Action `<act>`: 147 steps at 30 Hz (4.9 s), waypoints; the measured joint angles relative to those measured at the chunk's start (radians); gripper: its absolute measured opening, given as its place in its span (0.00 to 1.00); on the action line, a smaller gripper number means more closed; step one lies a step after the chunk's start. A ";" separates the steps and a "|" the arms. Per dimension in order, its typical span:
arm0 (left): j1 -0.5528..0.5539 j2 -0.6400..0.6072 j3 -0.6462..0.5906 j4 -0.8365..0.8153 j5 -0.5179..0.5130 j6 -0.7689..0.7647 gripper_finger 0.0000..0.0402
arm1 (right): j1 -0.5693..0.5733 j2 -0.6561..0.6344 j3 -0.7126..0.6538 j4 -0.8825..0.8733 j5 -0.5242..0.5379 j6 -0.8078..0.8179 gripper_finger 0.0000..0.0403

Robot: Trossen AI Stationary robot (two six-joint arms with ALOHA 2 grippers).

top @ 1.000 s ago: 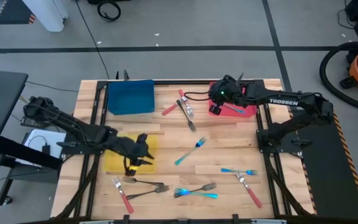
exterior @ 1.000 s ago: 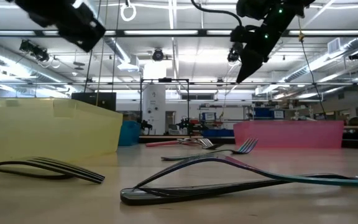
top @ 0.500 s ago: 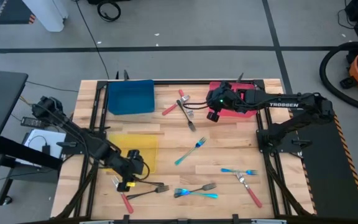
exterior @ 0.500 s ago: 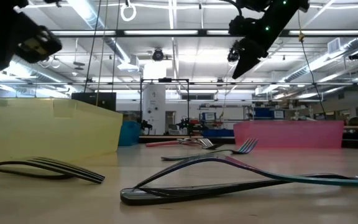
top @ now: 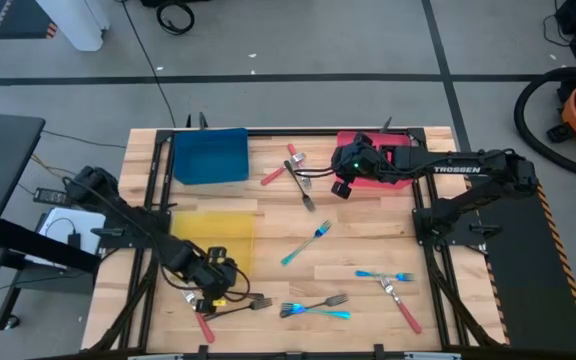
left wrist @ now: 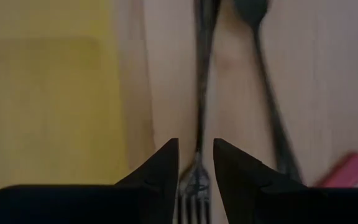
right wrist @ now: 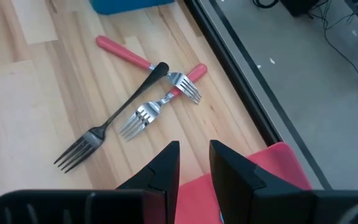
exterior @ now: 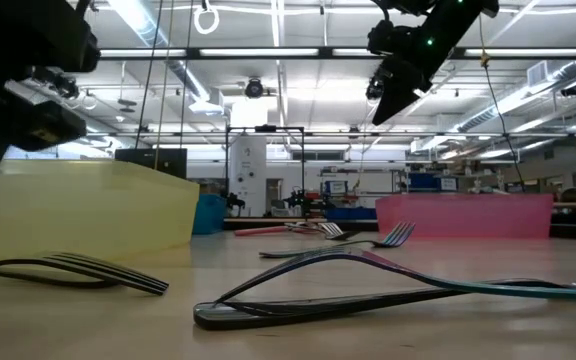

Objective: Sort silverware by color (type)
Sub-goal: Put the middle left black fork into the yellow bin

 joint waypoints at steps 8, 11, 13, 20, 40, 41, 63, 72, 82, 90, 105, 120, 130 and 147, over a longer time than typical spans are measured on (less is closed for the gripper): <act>-0.003 0.059 0.001 0.057 0.013 -0.011 0.27 | 0.000 0.000 0.000 0.000 -0.010 0.000 0.24; -0.008 0.066 0.002 0.077 0.014 -0.035 0.27 | 0.000 0.000 0.000 0.000 -0.011 0.000 0.24; -0.015 0.067 0.002 0.085 0.015 -0.054 0.27 | 0.000 0.000 0.000 0.000 -0.014 0.000 0.24; -0.037 0.066 0.002 0.100 -0.004 -0.066 0.27 | 0.000 0.000 0.000 0.000 -0.014 0.000 0.24; -0.065 0.064 0.159 -0.126 -0.026 -0.079 0.27 | 0.000 0.000 0.000 -0.001 -0.014 0.078 0.24; -0.074 0.065 0.159 -0.107 -0.025 -0.080 0.27 | 0.000 0.000 0.000 -0.001 -0.014 0.084 0.24; -0.141 0.227 0.191 -0.098 -0.119 -0.158 0.27 | 0.000 0.000 0.000 -0.002 -0.042 0.131 0.24; -0.143 0.245 0.229 -0.176 -0.228 -0.145 0.27 | 0.000 0.000 0.000 -0.002 -0.068 0.132 0.24; -0.109 0.287 0.229 -0.176 -0.207 -0.128 0.27 | 0.000 0.000 0.000 -0.001 -0.093 0.132 0.24; -0.092 0.287 0.229 -0.162 -0.138 -0.128 0.20 | 0.000 0.000 0.000 -0.002 -0.105 0.131 0.24; -0.094 0.275 0.227 -0.166 -0.113 -0.127 0.02 | 0.000 0.000 0.000 -0.024 -0.120 0.132 0.24; -0.078 0.010 0.227 -0.276 -0.072 -0.154 0.02 | 0.000 0.000 0.000 -0.026 -0.122 0.131 0.24; 0.070 -0.181 0.227 -0.526 -0.087 -0.068 0.02 | 0.000 0.000 0.000 -0.026 -0.178 0.164 0.24; 0.434 -0.205 0.228 -0.598 -0.108 0.300 0.02 | -0.011 0.000 0.000 -0.211 -0.189 0.174 0.24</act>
